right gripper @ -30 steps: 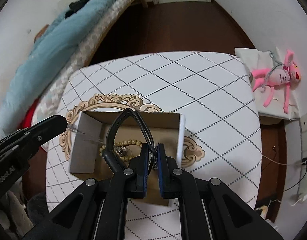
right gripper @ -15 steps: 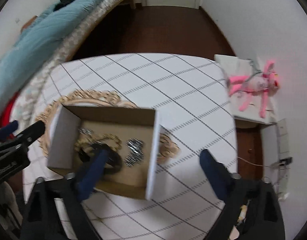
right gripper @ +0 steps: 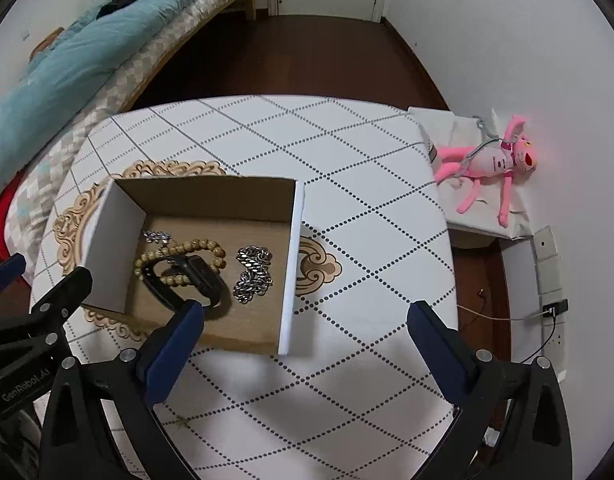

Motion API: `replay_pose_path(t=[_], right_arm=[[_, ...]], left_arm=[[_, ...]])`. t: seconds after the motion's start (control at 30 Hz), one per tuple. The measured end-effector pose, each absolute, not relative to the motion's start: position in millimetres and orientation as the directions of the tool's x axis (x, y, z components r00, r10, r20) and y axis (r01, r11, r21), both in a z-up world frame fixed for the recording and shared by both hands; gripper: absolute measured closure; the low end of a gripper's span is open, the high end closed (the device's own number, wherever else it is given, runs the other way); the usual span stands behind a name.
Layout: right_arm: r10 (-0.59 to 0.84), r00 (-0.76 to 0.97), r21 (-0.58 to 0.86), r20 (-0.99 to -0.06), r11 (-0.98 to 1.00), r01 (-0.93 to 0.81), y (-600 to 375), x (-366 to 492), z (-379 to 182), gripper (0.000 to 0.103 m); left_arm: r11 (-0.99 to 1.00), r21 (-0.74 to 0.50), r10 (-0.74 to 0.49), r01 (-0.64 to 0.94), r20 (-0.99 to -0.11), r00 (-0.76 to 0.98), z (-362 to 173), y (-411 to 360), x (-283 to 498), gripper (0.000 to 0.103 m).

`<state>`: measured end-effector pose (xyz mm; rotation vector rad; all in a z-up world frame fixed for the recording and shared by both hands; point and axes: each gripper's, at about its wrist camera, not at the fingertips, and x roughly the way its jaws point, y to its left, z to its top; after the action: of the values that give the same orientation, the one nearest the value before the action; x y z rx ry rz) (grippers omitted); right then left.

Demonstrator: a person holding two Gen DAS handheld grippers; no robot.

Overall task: Organize jewelry
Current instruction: 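Move both open tools back toward the gold earrings, then grasp a small gold earring with the right tool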

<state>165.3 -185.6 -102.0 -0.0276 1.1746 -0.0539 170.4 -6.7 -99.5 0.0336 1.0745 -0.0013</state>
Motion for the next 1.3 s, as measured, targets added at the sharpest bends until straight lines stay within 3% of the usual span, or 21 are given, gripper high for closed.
replay_pose_path(t=[0.37,0.6,0.67,0.73,0.83,1.1,1.2,1.3], right_arm=[[-0.017,0.495,0.022,-0.869,0.997,0.074,-186,111,-40,0.0],[0.04,0.424,0.072,-0.905,0.996,0.06,-173,79,-88,0.001],[0.081,0.404,0.106,-0.911,0.993,0.041,-169,72,-108,0.006],[0.121,0.37,0.136,-0.921,0.991,0.015,-162,67,-132,0.026],[0.169,0.319,0.172,-0.933,0.985,-0.021,-148,60,-165,0.037],[0.17,0.345,0.141,-0.923,0.984,-0.109,-108,52,-190,0.053],[0.143,0.356,0.099,-0.923,0.985,-0.139,-96,51,-189,0.055],[0.092,0.376,0.027,-0.922,0.985,-0.173,-84,47,-190,0.066]], left_arm=[[1.0,0.008,0.016,-0.016,-0.832,0.554,-44,13,127,0.0],[0.999,0.03,0.046,-0.043,-0.883,0.467,-89,30,96,0.0],[0.998,0.047,0.064,-0.052,-0.907,0.416,-115,35,88,0.0],[0.996,0.065,0.082,-0.059,-0.927,0.365,-141,41,81,0.0],[0.994,0.092,0.108,-0.064,-0.945,0.309,-174,47,70,0.0],[0.992,0.111,0.126,-0.067,-0.946,0.3,-203,53,54,0.0],[0.993,0.099,0.115,-0.066,-0.944,0.309,-203,55,54,0.0],[0.995,0.065,0.085,-0.075,-0.947,0.31,-204,60,54,0.0]])
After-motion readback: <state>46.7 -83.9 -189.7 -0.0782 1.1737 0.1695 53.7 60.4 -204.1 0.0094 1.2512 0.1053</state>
